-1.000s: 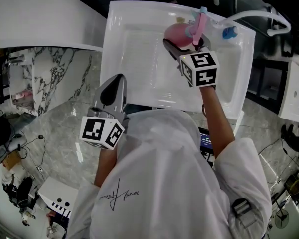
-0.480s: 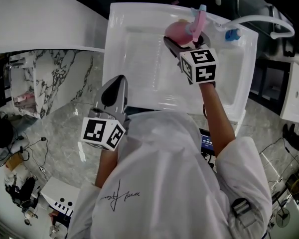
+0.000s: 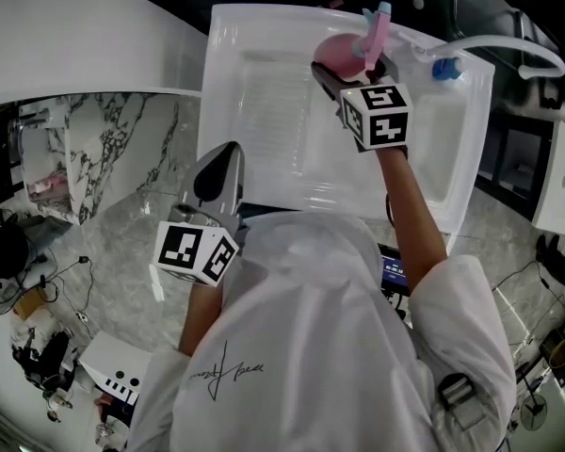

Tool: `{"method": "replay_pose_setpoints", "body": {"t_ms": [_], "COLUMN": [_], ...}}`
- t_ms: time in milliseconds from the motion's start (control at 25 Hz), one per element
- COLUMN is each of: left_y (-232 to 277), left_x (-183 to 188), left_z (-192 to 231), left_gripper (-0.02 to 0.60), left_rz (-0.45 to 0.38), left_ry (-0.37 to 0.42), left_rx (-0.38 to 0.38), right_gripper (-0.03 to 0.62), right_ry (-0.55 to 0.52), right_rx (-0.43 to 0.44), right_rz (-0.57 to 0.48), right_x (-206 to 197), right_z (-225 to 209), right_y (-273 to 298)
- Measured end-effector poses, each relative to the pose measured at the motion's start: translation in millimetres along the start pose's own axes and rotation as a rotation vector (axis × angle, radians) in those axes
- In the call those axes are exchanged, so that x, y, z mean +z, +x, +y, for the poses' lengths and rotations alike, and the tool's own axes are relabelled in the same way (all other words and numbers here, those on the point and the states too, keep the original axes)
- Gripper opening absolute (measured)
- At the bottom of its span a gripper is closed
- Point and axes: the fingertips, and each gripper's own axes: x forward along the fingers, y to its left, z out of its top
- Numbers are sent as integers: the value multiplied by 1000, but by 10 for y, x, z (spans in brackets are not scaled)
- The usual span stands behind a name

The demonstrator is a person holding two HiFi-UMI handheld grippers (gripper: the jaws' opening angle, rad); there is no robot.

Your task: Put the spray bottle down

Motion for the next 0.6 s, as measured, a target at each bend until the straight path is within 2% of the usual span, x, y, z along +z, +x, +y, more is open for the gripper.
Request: {"method": "replay_pose_setpoints", "body": {"t_ms": [600], "left_y": [36], "left_x": [-3], "left_z": [74], "left_gripper": [28], "left_rz": [19], "left_ry": [1], "left_rx": [-11], "right_gripper": [398], "right_ry": [-19], "right_rx": [-42], "right_rz": [40], "right_x": [-109], "right_z": [-139], "right_y": [280]}}
